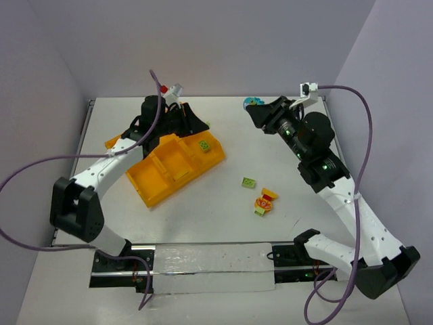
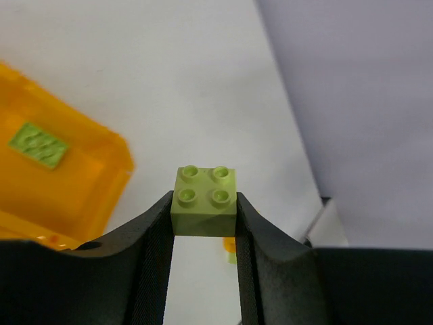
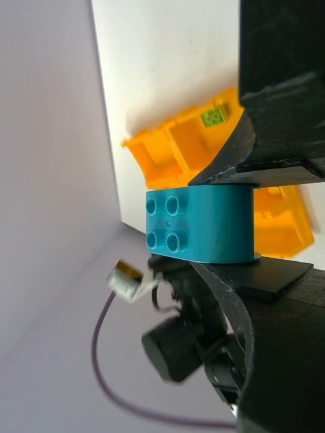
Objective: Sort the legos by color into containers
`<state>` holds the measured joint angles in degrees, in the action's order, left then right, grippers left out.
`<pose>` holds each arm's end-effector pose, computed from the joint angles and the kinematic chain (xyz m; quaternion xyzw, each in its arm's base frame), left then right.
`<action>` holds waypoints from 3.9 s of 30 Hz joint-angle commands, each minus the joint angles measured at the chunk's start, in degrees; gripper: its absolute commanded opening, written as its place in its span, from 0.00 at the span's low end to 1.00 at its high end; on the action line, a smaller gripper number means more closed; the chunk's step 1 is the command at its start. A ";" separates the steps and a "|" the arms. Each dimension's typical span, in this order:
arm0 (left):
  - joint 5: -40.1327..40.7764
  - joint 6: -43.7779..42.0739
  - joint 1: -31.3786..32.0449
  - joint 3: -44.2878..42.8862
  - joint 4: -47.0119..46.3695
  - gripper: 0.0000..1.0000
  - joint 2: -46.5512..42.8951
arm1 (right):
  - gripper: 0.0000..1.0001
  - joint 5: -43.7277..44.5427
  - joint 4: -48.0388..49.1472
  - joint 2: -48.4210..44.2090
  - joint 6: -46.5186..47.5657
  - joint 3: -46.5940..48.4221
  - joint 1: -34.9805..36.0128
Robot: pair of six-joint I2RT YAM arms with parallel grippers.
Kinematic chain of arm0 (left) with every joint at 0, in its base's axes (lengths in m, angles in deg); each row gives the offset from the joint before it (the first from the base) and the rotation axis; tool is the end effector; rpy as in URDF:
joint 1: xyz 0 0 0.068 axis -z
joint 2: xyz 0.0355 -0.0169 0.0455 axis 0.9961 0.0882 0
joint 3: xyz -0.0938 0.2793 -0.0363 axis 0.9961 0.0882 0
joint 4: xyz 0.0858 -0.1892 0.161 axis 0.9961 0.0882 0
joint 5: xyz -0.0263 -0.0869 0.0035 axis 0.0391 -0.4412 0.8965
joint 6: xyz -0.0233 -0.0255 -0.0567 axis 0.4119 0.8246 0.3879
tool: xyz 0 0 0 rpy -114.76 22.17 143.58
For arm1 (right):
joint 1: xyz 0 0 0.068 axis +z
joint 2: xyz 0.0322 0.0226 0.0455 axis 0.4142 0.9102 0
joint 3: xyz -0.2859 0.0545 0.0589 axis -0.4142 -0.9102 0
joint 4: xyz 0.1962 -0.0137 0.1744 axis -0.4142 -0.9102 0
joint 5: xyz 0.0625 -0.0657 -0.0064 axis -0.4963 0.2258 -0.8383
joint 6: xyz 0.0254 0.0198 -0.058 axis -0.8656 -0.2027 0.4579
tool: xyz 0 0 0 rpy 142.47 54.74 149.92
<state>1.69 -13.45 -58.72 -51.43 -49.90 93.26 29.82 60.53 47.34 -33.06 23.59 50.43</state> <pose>0.3196 -0.1843 0.3530 0.0496 0.7979 -0.4674 0.3775 0.2116 0.1061 0.4551 0.0458 0.6821 0.3961 0.6129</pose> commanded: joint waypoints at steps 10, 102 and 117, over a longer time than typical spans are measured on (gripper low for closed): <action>19.91 -0.99 1.71 -9.32 12.44 0.09 16.86 | 0.00 7.33 -5.80 -5.13 5.12 -2.08 -0.64; 30.38 -6.11 -14.97 -10.42 31.58 0.99 -21.17 | 0.93 13.93 -20.72 23.07 7.21 -14.31 7.46; 30.27 -7.18 -14.83 -10.36 31.96 0.99 -21.44 | 0.99 20.58 -20.22 32.65 -9.86 -12.70 8.01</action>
<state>32.26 -19.34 -73.92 -59.44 -16.60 72.54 46.00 38.51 78.67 -36.62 9.60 58.23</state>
